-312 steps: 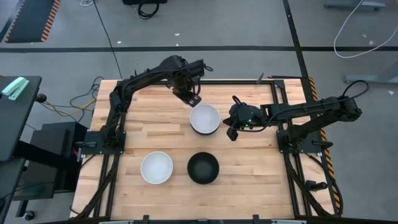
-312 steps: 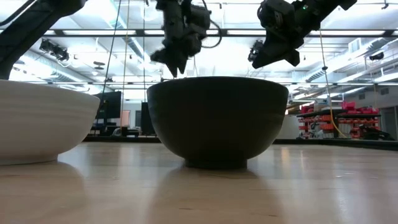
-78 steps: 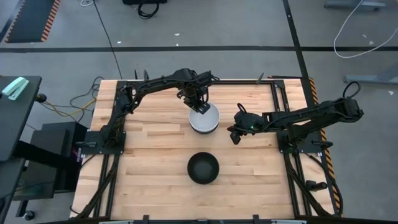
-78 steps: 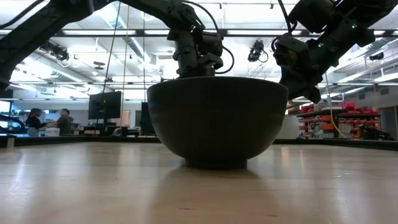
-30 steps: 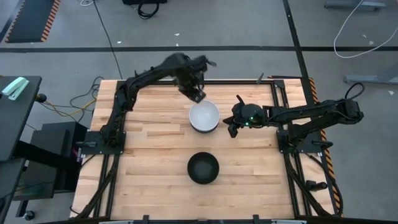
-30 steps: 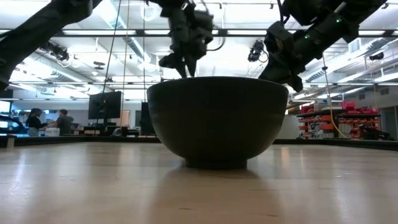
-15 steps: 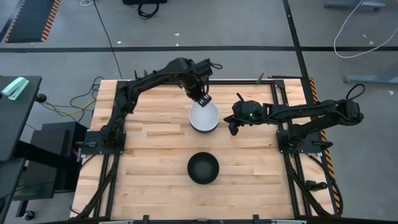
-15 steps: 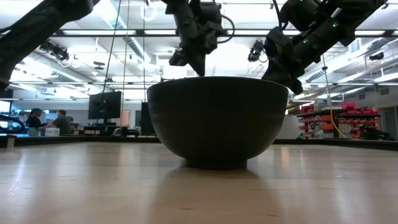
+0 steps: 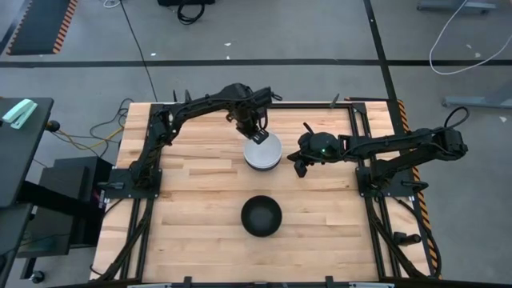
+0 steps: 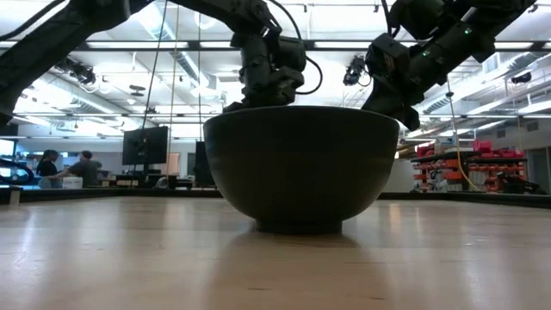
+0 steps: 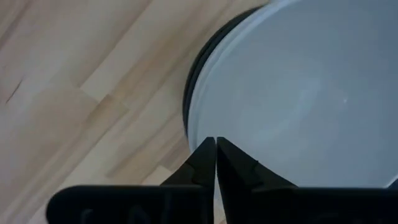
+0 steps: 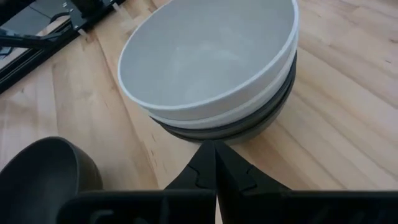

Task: Nest bowls inside each other
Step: Stack the white bowl on top of the white bowl, then stack the black bowl on top of the white bowl

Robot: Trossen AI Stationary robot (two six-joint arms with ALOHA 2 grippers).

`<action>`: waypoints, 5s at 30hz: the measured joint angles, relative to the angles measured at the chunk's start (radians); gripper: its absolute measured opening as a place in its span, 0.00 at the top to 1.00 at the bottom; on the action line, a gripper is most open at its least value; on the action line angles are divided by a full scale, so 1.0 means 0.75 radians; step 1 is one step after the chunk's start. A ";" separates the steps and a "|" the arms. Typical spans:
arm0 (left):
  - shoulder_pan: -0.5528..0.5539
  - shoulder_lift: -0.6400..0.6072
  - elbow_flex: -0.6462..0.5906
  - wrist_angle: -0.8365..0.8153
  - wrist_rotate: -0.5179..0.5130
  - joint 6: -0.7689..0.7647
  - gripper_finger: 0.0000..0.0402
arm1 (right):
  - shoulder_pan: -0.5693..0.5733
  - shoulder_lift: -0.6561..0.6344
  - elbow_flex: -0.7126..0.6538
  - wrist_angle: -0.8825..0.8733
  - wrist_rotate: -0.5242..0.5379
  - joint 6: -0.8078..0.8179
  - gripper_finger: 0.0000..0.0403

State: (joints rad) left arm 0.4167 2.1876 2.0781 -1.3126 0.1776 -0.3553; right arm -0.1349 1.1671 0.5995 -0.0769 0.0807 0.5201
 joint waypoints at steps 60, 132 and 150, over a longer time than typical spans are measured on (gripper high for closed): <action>0.103 -0.014 0.231 -0.338 -0.347 0.203 0.97 | 0.283 0.099 0.382 -0.339 -0.003 0.112 0.98; -1.123 -0.474 0.230 -0.344 -0.835 -0.809 0.97 | 0.494 0.101 0.382 -0.389 0.239 0.280 0.97; -1.135 -0.636 -0.432 -0.344 -0.746 -1.231 0.97 | 0.482 0.101 0.381 -0.396 0.176 0.306 0.97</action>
State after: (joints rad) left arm -0.4348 1.7107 1.7537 -1.5709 -0.3822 -1.2786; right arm 0.2269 1.2427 0.8856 -0.3740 0.2128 0.7493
